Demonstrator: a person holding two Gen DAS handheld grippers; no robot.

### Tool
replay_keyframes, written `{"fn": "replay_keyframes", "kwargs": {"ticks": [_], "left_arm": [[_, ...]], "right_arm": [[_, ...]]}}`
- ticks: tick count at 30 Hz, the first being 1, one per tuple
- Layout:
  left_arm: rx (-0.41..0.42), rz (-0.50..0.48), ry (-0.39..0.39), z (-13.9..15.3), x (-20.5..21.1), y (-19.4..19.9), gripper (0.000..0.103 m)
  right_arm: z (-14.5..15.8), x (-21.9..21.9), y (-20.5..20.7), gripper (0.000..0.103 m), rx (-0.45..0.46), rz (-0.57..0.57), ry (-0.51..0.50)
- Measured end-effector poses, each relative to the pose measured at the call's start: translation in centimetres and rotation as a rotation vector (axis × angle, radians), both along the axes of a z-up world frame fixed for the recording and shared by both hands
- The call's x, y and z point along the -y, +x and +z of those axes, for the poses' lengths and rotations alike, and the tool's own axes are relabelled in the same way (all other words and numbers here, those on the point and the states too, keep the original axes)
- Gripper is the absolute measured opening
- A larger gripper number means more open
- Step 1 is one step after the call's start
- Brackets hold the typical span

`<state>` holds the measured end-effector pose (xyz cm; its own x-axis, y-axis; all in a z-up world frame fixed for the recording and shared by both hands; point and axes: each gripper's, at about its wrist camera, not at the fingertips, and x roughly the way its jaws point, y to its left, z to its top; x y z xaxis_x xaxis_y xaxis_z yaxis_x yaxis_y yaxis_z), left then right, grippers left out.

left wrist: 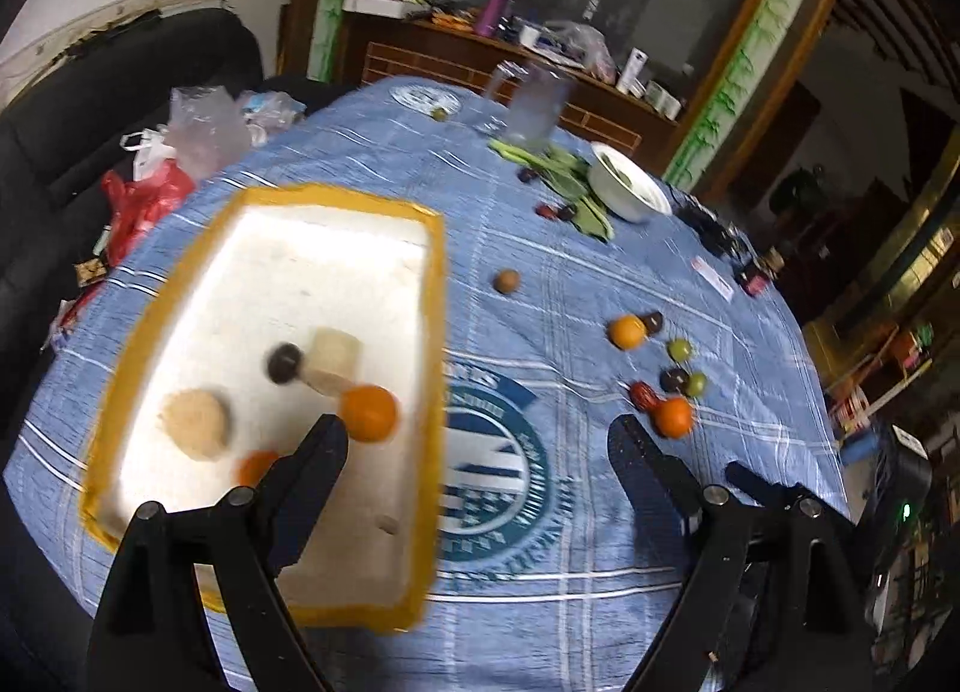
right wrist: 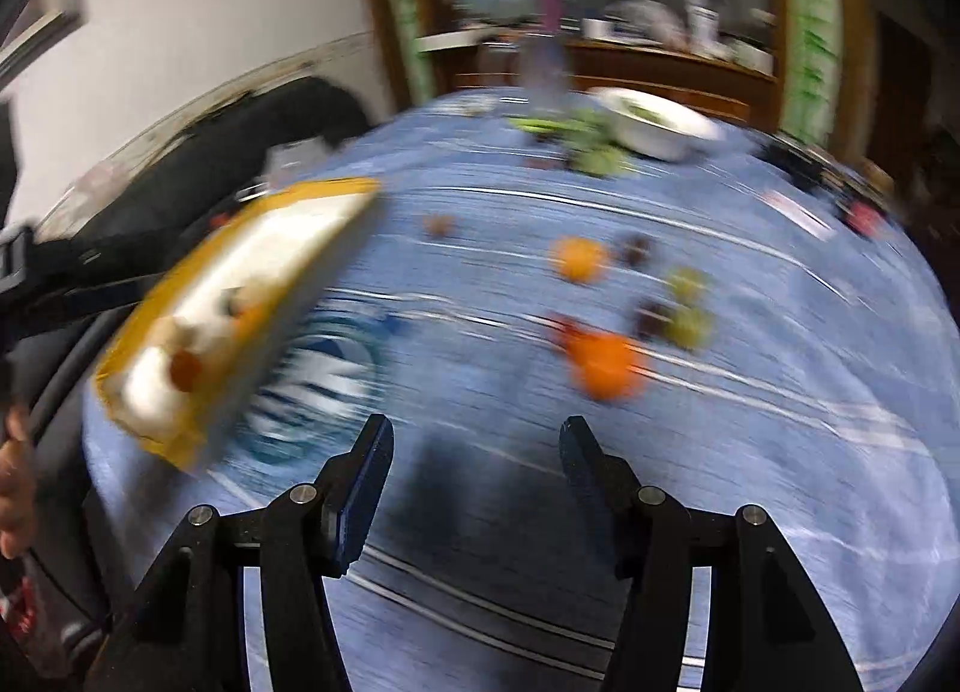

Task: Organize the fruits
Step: 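Grasp the large orange with the right tool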

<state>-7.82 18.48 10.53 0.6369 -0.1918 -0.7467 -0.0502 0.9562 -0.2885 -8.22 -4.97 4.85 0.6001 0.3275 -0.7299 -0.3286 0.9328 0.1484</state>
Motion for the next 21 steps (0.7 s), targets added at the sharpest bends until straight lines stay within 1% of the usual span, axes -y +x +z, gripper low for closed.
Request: {"fn": "replay_keyframes", "kwargs": {"ticks": [1, 4, 6, 9, 14, 18, 21], "left_arm": [[-0.01, -0.012, -0.005, -0.4, 0.9, 0.2, 0.088], [-0.031, -0.049, -0.01, -1.3, 3.1, 0.7, 0.088], [-0.043, -0.074, -0.004, -1.9, 4.5, 1.1, 0.088], [-0.059, -0.119, 0.009, -2.8, 6.5, 1.6, 0.088], [-0.072, -0.137, 0.013, -3.7, 7.6, 2.7, 0.088], [-0.06, -0.106, 0.021, -3.6, 7.8, 5.0, 0.088], [-0.067, -0.088, -0.003, -3.9, 8.2, 7.3, 0.088]], "right_arm": [[-0.4, 2.2, 0.1, 0.062, -0.009, -0.046, -0.001], [-0.9, 6.5, 0.6, 0.062, -0.031, -0.135, 0.009], [-1.0, 8.5, 0.9, 0.062, -0.038, -0.177, 0.02], [-0.9, 9.5, 1.3, 0.062, -0.04, -0.199, 0.026], [-1.5, 8.8, 3.2, 0.062, -0.067, -0.172, 0.058], [-2.6, 6.1, 5.2, 0.062, -0.091, -0.11, 0.064], [-3.3, 4.2, 6.5, 0.062, -0.099, -0.074, 0.05]]}}
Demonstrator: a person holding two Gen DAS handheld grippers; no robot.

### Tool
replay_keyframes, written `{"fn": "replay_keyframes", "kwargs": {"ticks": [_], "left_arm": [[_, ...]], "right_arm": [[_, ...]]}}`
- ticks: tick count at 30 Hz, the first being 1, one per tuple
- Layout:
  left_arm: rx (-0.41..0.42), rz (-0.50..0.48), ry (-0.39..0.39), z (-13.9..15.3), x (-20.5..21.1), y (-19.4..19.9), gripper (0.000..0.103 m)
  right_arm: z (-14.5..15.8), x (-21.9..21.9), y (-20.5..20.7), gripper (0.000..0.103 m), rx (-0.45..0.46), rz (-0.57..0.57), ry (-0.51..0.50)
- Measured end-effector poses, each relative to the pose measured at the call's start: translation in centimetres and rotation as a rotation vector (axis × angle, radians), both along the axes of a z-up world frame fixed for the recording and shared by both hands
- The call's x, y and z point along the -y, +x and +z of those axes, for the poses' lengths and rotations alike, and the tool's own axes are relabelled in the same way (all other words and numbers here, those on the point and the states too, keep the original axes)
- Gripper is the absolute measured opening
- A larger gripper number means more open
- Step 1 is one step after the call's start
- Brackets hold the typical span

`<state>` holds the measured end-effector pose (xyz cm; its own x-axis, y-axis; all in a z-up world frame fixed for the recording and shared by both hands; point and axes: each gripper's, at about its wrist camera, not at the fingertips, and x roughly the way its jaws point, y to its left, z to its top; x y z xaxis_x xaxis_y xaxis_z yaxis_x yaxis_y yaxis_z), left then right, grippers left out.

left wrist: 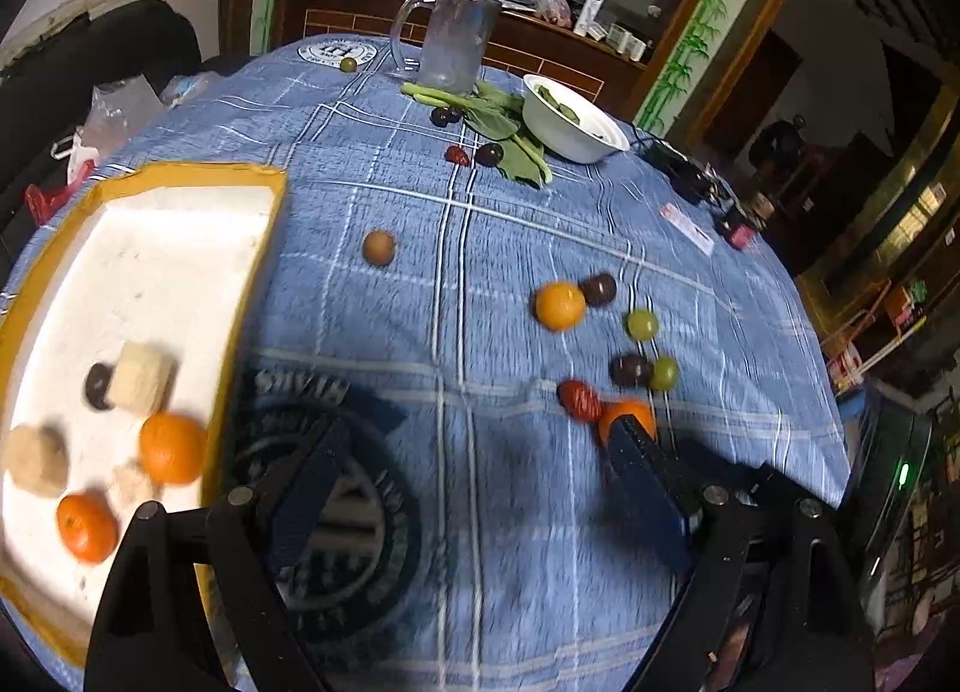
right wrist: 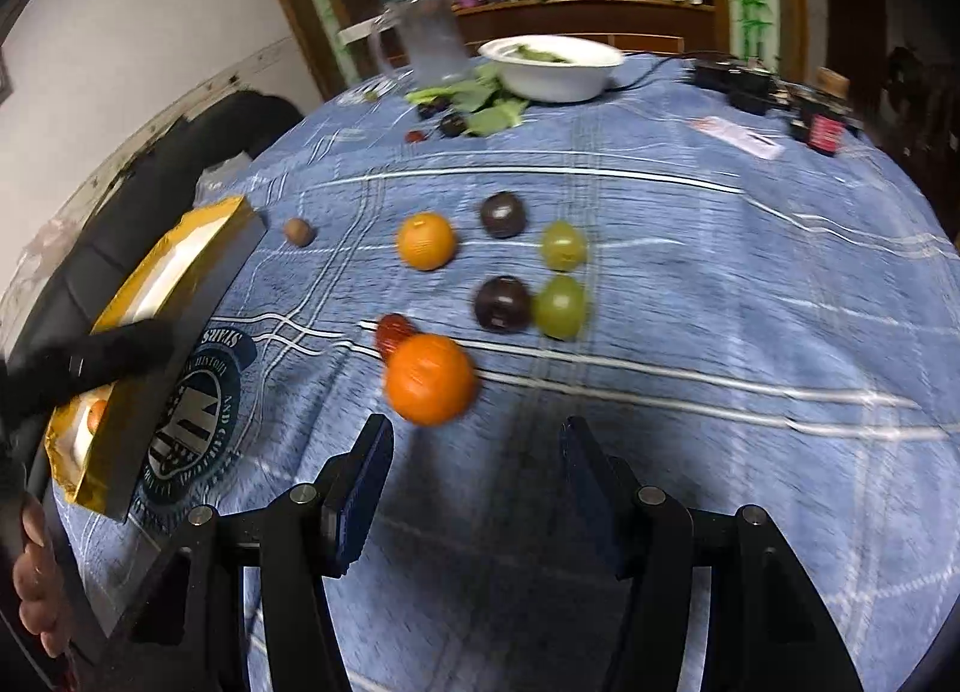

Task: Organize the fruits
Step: 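Grasp the large orange with the right tool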

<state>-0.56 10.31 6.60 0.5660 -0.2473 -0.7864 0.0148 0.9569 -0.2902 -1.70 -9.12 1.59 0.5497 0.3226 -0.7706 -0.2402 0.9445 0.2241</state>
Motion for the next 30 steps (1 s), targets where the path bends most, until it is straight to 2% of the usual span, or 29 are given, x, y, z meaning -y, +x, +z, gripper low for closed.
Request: {"fn": "replay_keyframes", "kwargs": {"ticks": [12, 15, 16, 19, 20, 24, 26, 30], "left_arm": [[-0.049, 0.005, -0.026, -4.2, 4.3, 8.3, 0.086], [-0.031, -0.022, 0.015, -4.9, 5.6, 9.2, 0.072], [-0.028, -0.04, 0.034, -5.2, 6.1, 9.3, 0.063], [0.03, -0.099, 0.149, -5.6, 7.6, 8.8, 0.052], [0.041, -0.114, 0.159, -5.7, 7.8, 8.7, 0.047], [0.071, -0.132, 0.213, -6.0, 8.4, 8.4, 0.042], [0.077, -0.141, 0.197, -5.9, 8.3, 8.3, 0.027], [0.071, -0.133, 0.132, -5.9, 7.6, 8.4, 0.026]], "right_arm": [[-0.9, -0.4, 1.7, 0.062, 0.015, 0.044, 0.06], [-0.9, -0.9, 1.4, 0.056, 0.031, 0.044, 0.01], [-0.8, -1.1, 1.3, 0.055, 0.037, 0.047, -0.007], [-0.8, -1.3, 1.2, 0.054, 0.039, 0.053, -0.019], [-0.8, -1.3, 1.2, 0.053, 0.04, 0.055, -0.022], [-0.7, -1.7, 1.0, 0.041, 0.045, 0.079, -0.027], [-0.7, -1.9, 0.8, 0.039, 0.052, 0.086, -0.038], [-0.7, -1.9, 0.5, 0.039, 0.055, 0.09, -0.037]]}}
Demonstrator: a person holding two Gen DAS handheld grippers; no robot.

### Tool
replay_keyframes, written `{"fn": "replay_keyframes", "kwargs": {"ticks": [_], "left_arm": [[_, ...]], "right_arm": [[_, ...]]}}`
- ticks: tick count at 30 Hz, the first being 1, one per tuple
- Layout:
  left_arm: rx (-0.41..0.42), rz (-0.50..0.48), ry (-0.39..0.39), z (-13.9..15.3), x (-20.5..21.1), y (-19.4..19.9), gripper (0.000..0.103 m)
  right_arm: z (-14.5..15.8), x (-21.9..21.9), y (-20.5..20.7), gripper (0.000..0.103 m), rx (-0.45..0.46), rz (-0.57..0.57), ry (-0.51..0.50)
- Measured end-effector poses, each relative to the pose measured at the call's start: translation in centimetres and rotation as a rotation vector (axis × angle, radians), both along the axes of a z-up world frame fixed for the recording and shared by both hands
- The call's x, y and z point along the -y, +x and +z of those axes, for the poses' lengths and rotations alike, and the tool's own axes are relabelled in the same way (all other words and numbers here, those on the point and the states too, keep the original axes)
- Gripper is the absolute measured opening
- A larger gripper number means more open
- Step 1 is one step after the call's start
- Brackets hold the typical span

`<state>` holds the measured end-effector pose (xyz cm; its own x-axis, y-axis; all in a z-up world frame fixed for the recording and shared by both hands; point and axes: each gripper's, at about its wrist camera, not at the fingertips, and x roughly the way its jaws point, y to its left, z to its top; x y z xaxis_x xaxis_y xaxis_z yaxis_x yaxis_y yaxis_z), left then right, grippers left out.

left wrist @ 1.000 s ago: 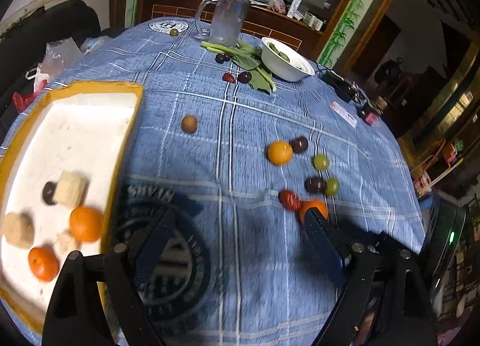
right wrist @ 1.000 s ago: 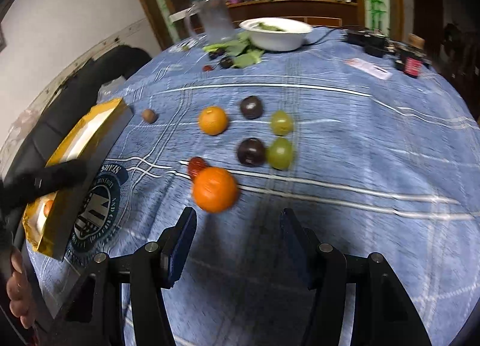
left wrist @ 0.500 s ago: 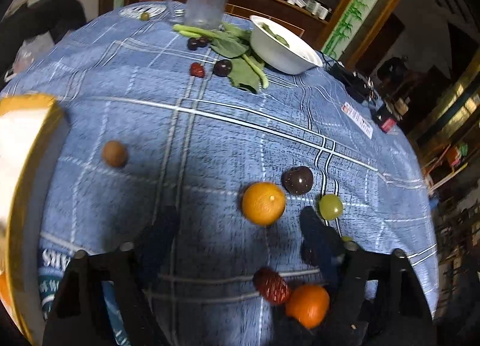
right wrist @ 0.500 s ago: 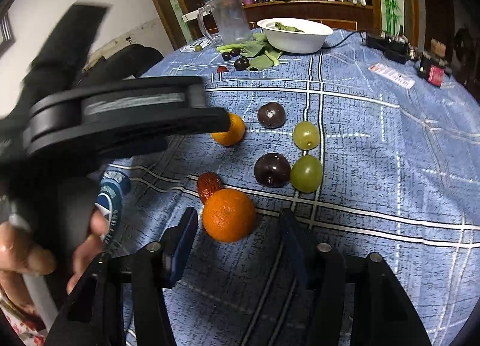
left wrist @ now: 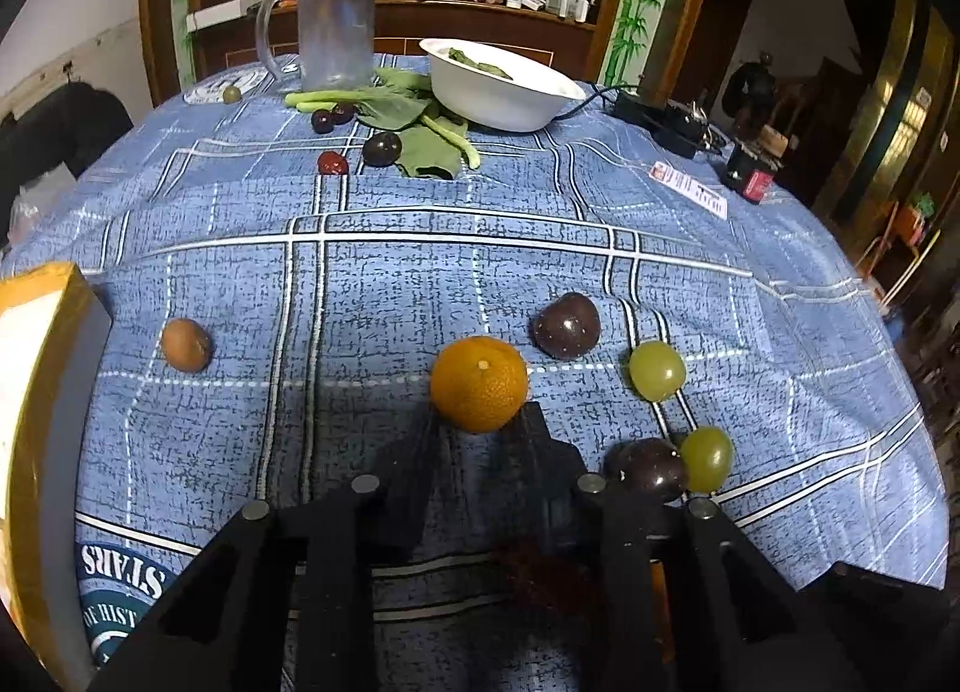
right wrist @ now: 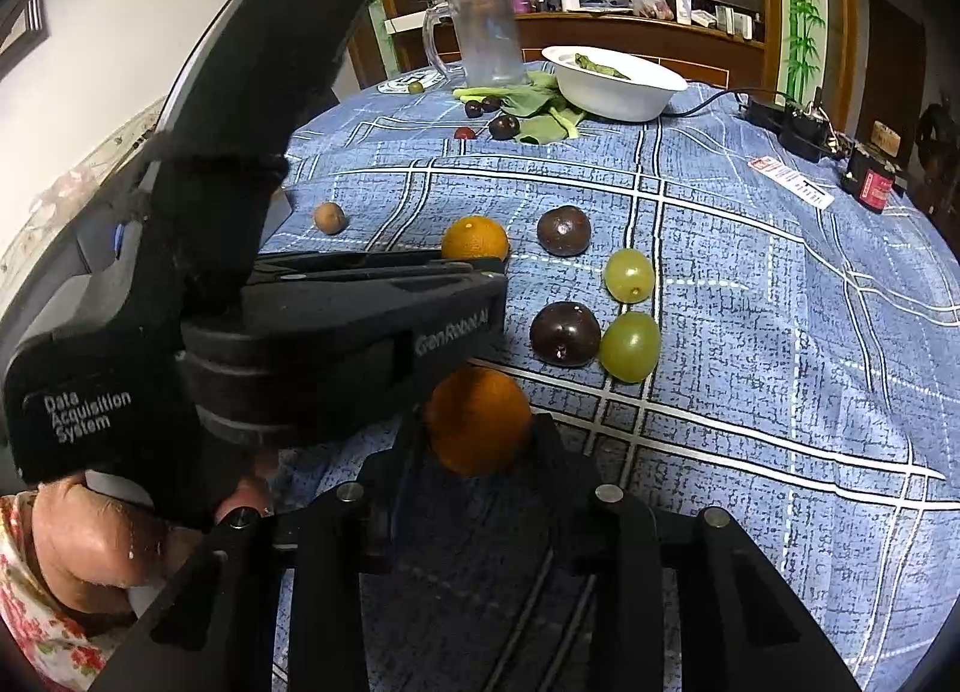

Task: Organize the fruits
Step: 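Grasp the large orange with the right tool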

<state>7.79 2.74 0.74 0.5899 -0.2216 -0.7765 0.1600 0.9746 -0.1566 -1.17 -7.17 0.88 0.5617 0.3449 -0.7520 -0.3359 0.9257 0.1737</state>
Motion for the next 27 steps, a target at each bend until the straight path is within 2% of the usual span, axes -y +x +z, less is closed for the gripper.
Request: {"fn": "replay_keyframes", "kwargs": {"ticks": [6, 10, 13, 16, 21, 27], "left_arm": [[-0.029, 0.038, -0.092, 0.0, -1.7, 0.3, 0.026], [-0.023, 0.048, -0.093, 0.2, -1.7, 0.2, 0.026], [-0.005, 0.057, -0.1, 0.6, -2.0, -0.2, 0.02], [0.023, 0.082, -0.116, 1.6, -2.7, -1.2, 0.019], [0.071, 0.128, -0.174, 4.2, -4.9, -4.5, 0.019], [0.132, 0.201, -0.232, 7.1, -9.6, -10.0, 0.02]], "right_arm": [[0.0, 1.4, 0.5, 0.039, -0.039, -0.003, 0.106], [-0.1, 1.7, 0.9, 0.039, -0.049, -0.013, 0.131], [0.1, 1.8, 0.9, 0.039, -0.04, -0.013, 0.146], [0.1, 1.9, 0.9, 0.039, -0.043, -0.007, 0.164], [0.1, 2.2, 1.0, 0.039, -0.037, -0.017, 0.167], [0.1, 2.1, 0.2, 0.038, -0.024, -0.035, 0.14]]}}
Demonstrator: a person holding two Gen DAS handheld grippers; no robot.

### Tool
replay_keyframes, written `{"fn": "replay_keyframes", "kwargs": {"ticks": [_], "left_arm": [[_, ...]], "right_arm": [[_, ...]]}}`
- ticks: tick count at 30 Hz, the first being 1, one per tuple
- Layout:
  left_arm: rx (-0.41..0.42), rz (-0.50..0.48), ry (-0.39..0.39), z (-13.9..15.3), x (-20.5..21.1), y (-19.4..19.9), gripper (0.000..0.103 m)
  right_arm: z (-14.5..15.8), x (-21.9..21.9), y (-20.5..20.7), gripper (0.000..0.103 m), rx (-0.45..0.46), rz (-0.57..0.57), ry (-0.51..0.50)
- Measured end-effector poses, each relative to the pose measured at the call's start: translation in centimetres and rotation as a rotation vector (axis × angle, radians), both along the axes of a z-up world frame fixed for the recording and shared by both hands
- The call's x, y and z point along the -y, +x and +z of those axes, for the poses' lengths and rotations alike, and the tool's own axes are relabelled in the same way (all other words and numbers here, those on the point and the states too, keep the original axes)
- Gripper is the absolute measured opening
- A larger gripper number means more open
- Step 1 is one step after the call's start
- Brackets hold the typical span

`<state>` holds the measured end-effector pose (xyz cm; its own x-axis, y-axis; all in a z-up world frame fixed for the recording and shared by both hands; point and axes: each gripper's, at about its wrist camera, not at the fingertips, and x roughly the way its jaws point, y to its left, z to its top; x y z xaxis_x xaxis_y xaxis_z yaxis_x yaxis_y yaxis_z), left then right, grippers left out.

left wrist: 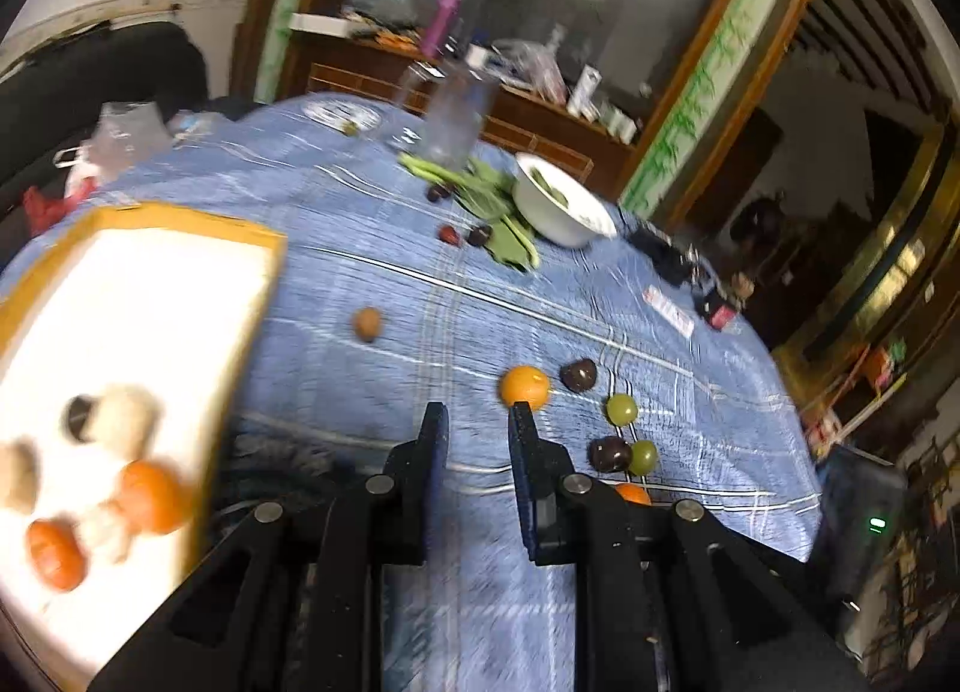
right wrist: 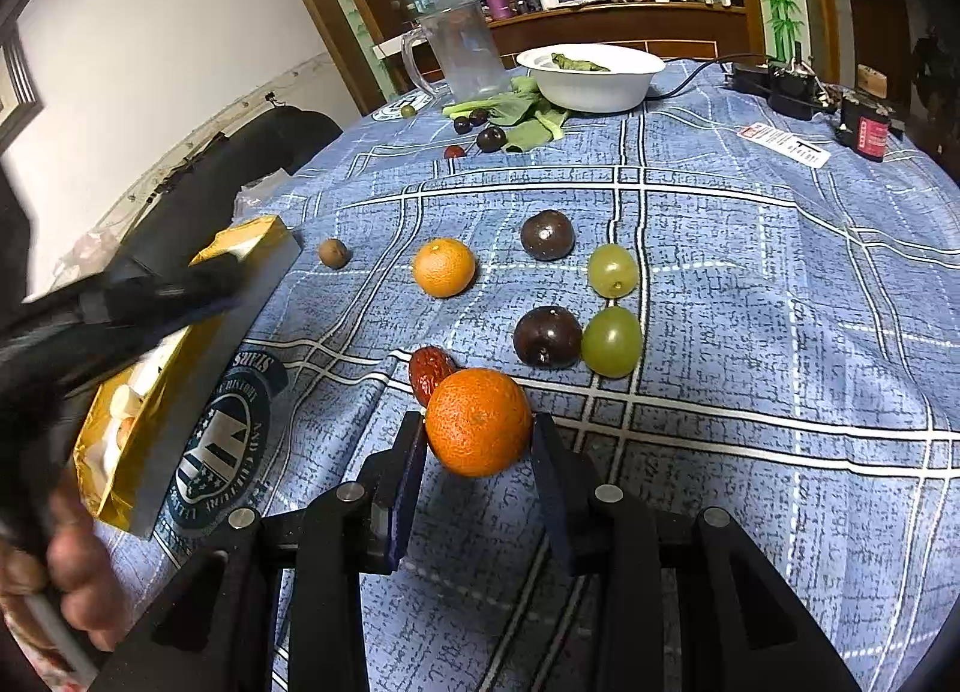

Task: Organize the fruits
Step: 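Grasp the large orange with the right tool, then grasp a tangerine with the left tool while the right tool holds the orange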

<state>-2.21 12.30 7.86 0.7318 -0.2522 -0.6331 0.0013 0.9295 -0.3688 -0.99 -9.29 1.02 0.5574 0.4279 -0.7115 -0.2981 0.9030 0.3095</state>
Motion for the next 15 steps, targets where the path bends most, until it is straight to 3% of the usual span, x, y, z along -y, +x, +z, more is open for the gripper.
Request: {"fn": "replay_keyframes", "kwargs": {"ticks": [9, 11, 15], "left_arm": [[0.017, 0.101, 0.014, 1.2, -5.5, -5.0, 0.02], [0.026, 0.084, 0.006, 1.0, -5.6, -5.4, 0.02], [0.077, 0.034, 0.061, 1.1, -3.9, -6.4, 0.02]], "right_arm": [[0.8, -0.2, -2.4, 0.038, 0.001, -0.034, 0.009], [0.6, -0.9, -3.3, 0.038, 0.002, -0.019, -0.02], [1.0, -1.9, -4.0, 0.038, 0.016, -0.008, -0.05]]}}
